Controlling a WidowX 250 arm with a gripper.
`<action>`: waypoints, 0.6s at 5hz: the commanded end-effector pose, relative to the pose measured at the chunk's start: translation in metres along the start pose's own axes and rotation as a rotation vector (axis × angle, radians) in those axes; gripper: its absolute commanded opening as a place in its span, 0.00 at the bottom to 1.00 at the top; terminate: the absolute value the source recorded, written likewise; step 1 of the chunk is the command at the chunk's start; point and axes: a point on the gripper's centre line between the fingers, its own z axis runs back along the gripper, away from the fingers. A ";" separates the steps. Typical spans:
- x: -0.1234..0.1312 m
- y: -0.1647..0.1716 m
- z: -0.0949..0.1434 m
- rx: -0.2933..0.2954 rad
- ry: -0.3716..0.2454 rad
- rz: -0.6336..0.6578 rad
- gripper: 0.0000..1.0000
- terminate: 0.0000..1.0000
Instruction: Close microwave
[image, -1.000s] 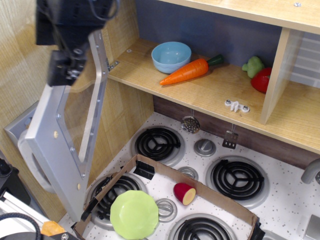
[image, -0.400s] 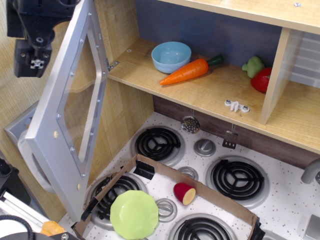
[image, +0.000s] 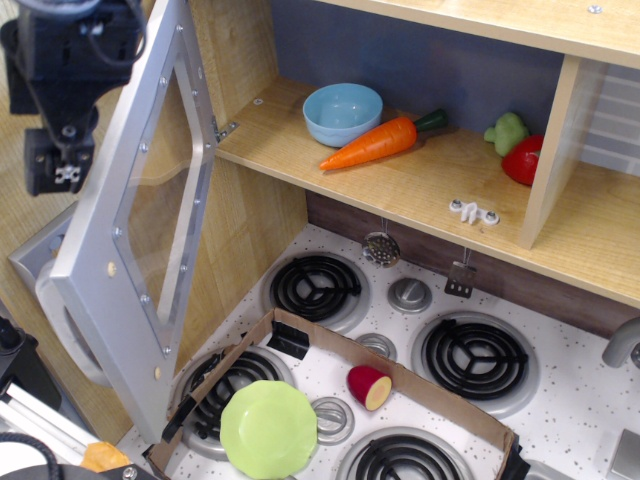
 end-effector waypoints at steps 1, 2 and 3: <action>0.022 -0.004 0.000 0.000 -0.203 0.101 1.00 0.00; 0.034 -0.010 0.004 -0.045 -0.293 0.132 1.00 0.00; 0.045 -0.023 0.014 -0.012 -0.413 0.157 1.00 0.00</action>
